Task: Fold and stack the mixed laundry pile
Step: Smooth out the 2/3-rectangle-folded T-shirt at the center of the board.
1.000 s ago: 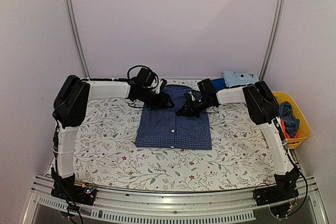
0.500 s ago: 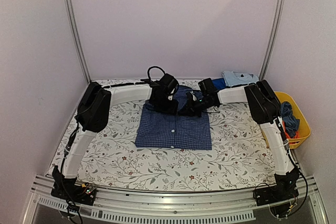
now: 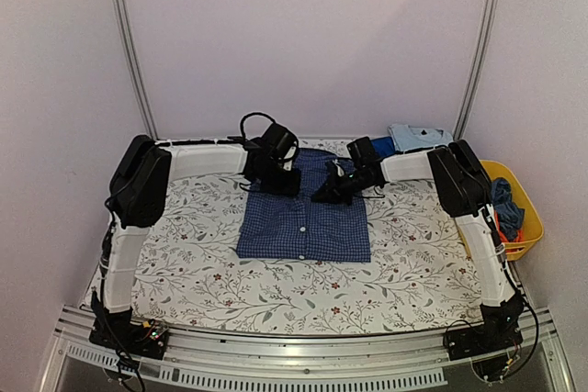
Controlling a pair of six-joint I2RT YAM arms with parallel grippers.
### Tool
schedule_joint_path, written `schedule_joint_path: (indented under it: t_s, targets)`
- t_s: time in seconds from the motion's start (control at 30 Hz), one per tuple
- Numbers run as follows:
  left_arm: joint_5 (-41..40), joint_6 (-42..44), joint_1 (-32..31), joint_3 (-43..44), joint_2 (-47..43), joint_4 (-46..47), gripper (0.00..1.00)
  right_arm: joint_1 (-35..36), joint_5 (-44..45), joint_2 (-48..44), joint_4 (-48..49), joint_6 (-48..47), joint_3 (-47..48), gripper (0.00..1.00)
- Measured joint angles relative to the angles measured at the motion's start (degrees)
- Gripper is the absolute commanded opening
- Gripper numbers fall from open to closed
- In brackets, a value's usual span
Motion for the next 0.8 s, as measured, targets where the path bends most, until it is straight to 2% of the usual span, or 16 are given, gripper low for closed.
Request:
schedule_joint_path:
  t_s: [0.1,0.3,0.37,0.47,0.53,0.7,0.8]
  targets:
    - [4.72,0.0,0.13,-2.01,-1.99,4.35,0.0,0.0,-0.13,0.0,0.17,0.0,-0.04,0.01]
    - [12.09,-0.28,0.11,-3.43,-2.64,10.62,0.0,0.0,-0.83,0.0,1.33,0.13,-0.31,0.01]
    - [13.35,-0.33,0.13,-3.43,-2.6,11.1,0.06,0.0,-1.11,0.0,2.1,0.39,-0.35,0.01]
    - [14.32,-0.76,0.28,-2.67,-2.03,11.15,0.22,0.0,-1.44,0.0,3.23,0.96,-0.35,0.02]
    - [14.6,-1.62,0.61,-2.14,-1.18,11.28,0.29,0.0,-1.51,0.0,3.45,1.14,-0.35,0.05]
    - [14.75,-2.95,3.3,-2.38,0.24,10.82,0.41,-0.52,-0.5,-0.96,3.1,0.92,-1.22,0.1]
    - [15.96,-3.02,5.95,-2.69,0.2,11.47,0.55,-1.57,0.74,-3.93,1.86,0.13,-3.39,0.17]
